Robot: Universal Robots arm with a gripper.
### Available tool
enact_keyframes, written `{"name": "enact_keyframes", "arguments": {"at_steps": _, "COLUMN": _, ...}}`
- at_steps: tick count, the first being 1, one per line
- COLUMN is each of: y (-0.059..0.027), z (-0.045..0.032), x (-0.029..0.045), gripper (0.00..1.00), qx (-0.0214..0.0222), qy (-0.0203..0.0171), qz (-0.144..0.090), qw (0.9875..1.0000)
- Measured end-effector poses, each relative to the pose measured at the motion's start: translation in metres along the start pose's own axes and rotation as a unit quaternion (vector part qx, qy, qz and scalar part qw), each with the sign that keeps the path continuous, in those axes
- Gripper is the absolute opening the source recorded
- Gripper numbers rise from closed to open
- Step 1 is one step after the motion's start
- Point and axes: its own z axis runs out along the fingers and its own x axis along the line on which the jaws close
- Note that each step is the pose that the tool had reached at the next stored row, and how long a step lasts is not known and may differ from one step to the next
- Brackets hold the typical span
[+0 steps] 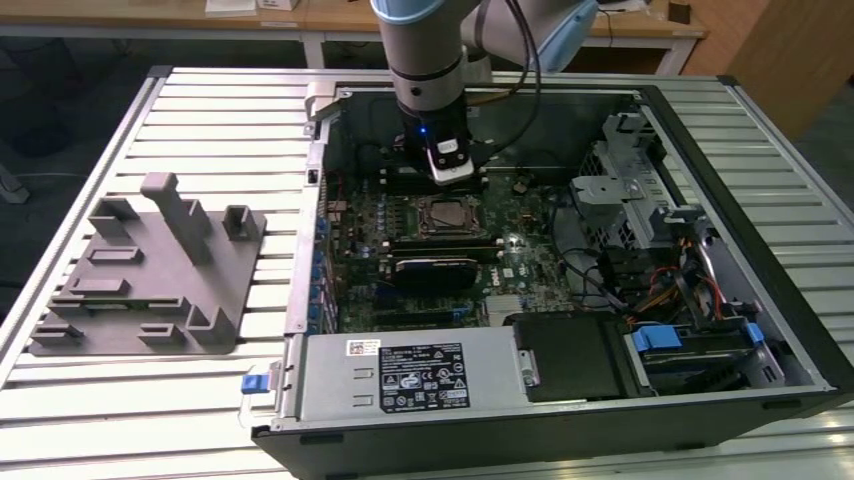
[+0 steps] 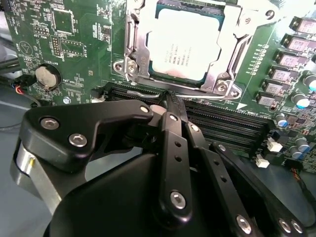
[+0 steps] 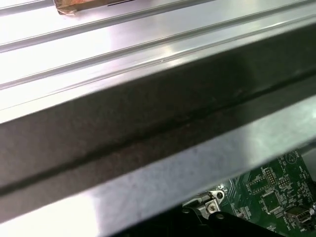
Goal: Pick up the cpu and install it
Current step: 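Install the first cpu locking lever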
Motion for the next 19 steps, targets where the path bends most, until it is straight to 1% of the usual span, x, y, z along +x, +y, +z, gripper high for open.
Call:
{"name": "enact_keyframes", "arguments": {"at_steps": 8, "y": -0.0005, "z": 0.0024, "x": 0.0004, "gripper": 0.11, "qx": 0.003, "qy": -0.0051, "qz": 0.01, "qw": 0.9999}}
{"name": "enact_keyframes", "arguments": {"at_steps": 12, "y": -0.0007, "z": 0.0031, "x": 0.0005, "gripper": 0.11, "qx": 0.0049, "qy": -0.0069, "qz": 0.014, "qw": 0.9999}}
{"name": "enact_keyframes", "arguments": {"at_steps": 19, "y": -0.0008, "z": 0.0038, "x": 0.0005, "gripper": 0.11, "qx": 0.0122, "qy": -0.0115, "qz": 0.024, "qw": 0.9996}}
